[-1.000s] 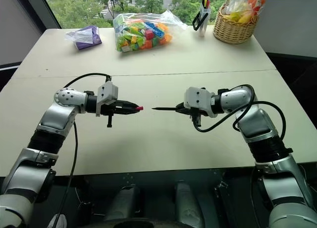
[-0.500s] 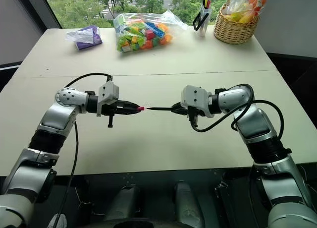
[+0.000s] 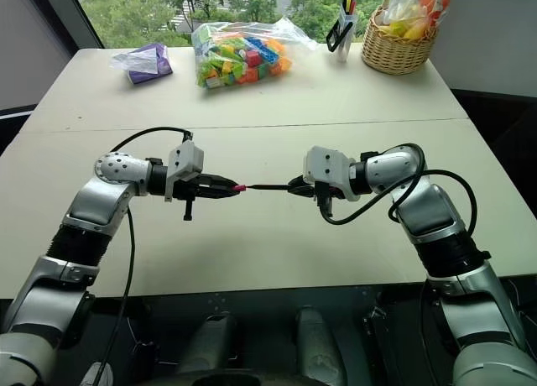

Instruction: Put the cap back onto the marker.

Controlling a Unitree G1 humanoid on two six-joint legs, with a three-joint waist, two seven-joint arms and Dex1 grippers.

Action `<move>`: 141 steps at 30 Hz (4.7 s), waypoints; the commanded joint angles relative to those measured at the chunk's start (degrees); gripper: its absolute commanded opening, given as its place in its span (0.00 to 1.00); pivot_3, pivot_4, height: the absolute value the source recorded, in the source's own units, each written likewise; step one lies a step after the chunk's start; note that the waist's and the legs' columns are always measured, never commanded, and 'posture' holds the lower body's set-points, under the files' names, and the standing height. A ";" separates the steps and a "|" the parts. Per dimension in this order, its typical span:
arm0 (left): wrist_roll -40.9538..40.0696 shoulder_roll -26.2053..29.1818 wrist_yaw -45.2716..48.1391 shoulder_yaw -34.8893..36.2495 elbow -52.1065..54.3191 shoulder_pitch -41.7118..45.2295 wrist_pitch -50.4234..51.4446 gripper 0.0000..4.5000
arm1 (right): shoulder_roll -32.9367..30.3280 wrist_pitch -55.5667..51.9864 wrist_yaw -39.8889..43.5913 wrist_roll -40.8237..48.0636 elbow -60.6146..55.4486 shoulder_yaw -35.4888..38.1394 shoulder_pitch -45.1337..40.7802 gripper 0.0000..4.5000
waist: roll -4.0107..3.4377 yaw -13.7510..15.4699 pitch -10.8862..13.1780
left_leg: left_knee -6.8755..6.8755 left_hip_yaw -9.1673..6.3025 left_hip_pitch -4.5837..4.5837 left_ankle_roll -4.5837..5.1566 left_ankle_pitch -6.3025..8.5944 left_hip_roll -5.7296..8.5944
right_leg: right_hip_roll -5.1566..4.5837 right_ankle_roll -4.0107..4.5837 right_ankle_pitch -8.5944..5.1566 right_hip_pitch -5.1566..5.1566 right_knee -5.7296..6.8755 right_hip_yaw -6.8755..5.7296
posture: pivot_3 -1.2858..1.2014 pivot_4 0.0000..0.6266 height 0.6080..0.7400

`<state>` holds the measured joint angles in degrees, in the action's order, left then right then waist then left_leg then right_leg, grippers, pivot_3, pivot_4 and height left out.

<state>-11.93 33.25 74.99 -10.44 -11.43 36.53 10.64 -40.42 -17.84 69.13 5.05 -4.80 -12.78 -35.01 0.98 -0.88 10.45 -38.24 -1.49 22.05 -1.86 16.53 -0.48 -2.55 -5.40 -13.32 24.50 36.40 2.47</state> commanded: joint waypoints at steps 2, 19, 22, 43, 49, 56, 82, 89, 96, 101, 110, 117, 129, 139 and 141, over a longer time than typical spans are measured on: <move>0.28 -0.45 0.92 -1.35 1.96 0.50 -2.08 0.00 | 0.54 -0.65 0.35 1.91 -4.56 0.18 -2.17 0.01 | 0.00 0.03 0.00 | 0.00 0.00 0.00 0.00 0.00 0.00 | 0.00 0.00 0.00 0.00 0.00 0.00 | 0.52 0.24 1.00; 2.83 -0.06 1.08 -1.98 -0.56 0.35 -4.90 0.00 | -0.32 -3.70 2.01 2.43 -8.06 -0.11 -2.04 0.01 | 0.00 0.03 0.00 | 0.00 0.00 0.00 0.00 0.00 0.00 | 0.00 0.00 0.00 0.00 0.00 0.00 | 0.52 0.24 1.00; 2.82 -0.03 1.01 -1.86 -0.68 0.39 -5.01 0.00 | -0.55 -3.78 2.34 2.41 -8.12 -0.14 -1.99 0.01 | 0.00 0.03 0.00 | 0.00 0.00 0.00 0.00 0.00 0.00 | 0.00 0.00 0.00 0.00 0.00 0.00 | 0.52 0.24 1.00; 0.66 -0.47 0.72 -0.95 2.07 0.47 -2.49 0.00 | -0.84 -3.13 2.48 1.74 -7.92 -0.64 -1.20 0.01 | 0.00 0.03 0.00 | 0.00 0.00 0.00 0.00 0.00 0.00 | 0.00 0.00 0.00 0.00 0.00 0.00 | 0.52 0.24 1.00; 0.34 0.08 0.78 -0.79 2.78 -0.09 -2.03 0.00 | -1.41 -2.74 2.64 1.41 -7.63 -0.58 -1.00 0.01 | 0.00 0.02 0.00 | 0.00 0.00 0.00 0.00 0.00 0.00 | 0.00 0.00 0.00 0.00 0.00 0.00 | 0.52 0.24 1.00; 0.21 0.10 0.38 -0.91 3.27 -0.49 -1.79 0.00 | -1.76 -3.00 3.11 1.52 -7.73 -0.64 -0.96 0.01 | 0.00 0.03 0.00 | 0.00 0.00 0.00 0.00 0.00 0.00 | 0.00 0.00 0.00 0.00 0.00 0.00 | 0.52 0.24 1.00; -0.82 -0.36 -0.79 -1.28 6.60 -1.09 -0.32 0.00 | -1.39 -2.60 2.85 1.56 -7.05 -1.47 -1.23 0.01 | 0.00 0.03 0.00 | 0.00 -0.01 0.00 0.00 0.00 0.00 | 0.00 0.00 0.00 0.00 0.00 0.00 | 0.52 0.24 1.00; -0.93 0.22 1.25 -2.26 8.95 -1.83 -1.07 0.00 | -1.37 -2.34 3.05 1.43 -5.80 -1.50 -1.44 0.01 | 0.00 0.03 0.00 | 0.00 -0.01 0.01 0.00 0.00 0.00 | 0.00 0.00 0.00 0.00 0.00 0.00 | 0.52 0.24 1.00; -0.99 1.09 2.11 -2.08 9.85 -2.43 -1.19 0.00 | -1.89 -0.78 3.38 0.93 -3.66 -1.51 -1.96 0.01 | 0.00 0.02 0.00 | 0.00 -0.01 0.00 0.00 0.00 0.00 | 0.00 0.00 0.00 0.00 0.00 0.00 | 0.52 0.24 1.00; -0.27 0.48 1.30 -2.30 8.56 -2.01 -2.02 0.00 | -1.05 -1.92 3.40 1.93 -5.05 -1.96 -2.20 0.01 | 0.00 0.03 0.00 | 0.00 -0.01 0.00 0.00 0.00 0.00 | 0.00 0.00 0.00 0.00 0.00 0.00 | 0.52 0.24 1.00; 2.51 -1.26 -1.03 -3.49 5.00 -1.05 -4.69 0.00 | 1.70 -3.01 1.36 0.79 -6.05 -3.57 -4.59 0.01 | 0.00 0.00 0.00 | 0.00 -0.01 0.00 0.00 0.00 0.00 | 0.00 0.00 0.00 0.00 0.00 0.00 | 0.52 0.24 1.00; 3.13 -2.37 -0.28 -3.71 3.42 0.64 -6.86 0.00 | 4.09 -2.40 0.30 -1.77 -7.91 -6.43 -4.63 0.01 | 0.00 0.02 0.00 | 0.00 -0.01 0.01 0.00 0.00 0.00 | 0.00 0.00 0.00 0.01 0.00 -0.01 | 0.52 0.24 1.00; 1.62 -4.83 0.28 -2.55 3.13 2.35 -6.90 0.00 | 8.29 -1.91 -0.51 -4.14 -9.34 -8.91 -5.12 0.01 | 0.00 0.03 0.00 | 0.00 -0.01 0.01 0.00 0.00 0.00 | 0.00 0.00 0.00 0.01 0.00 -0.01 | 0.52 0.24 1.00; 0.90 -6.21 1.12 -0.83 4.13 2.60 -6.61 0.00 | 9.51 -1.59 0.26 -3.83 -9.30 -8.66 -5.18 0.01 | 0.00 0.02 0.00 | 0.00 -0.02 0.02 0.00 0.00 0.00 | 0.00 0.00 0.00 0.01 0.00 -0.02 | 0.52 0.24 1.00; 1.34 -5.97 1.19 -0.91 4.08 2.22 -6.53 0.00 | 9.41 -1.45 0.44 -4.01 -9.14 -8.55 -5.13 0.01 | 0.00 0.02 0.00 | 0.00 -0.01 0.02 0.00 0.00 0.00 | 0.00 0.00 0.00 0.01 0.00 -0.02 | 0.52 0.24 1.00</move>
<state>-6.75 31.69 76.34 -9.92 -11.66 36.07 5.59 -35.64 -22.13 69.29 -2.15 -8.67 -17.87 -38.39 0.98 -0.86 10.45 -38.25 -1.51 22.07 -1.86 16.53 -0.48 -2.55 -5.40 -13.33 24.51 36.40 2.45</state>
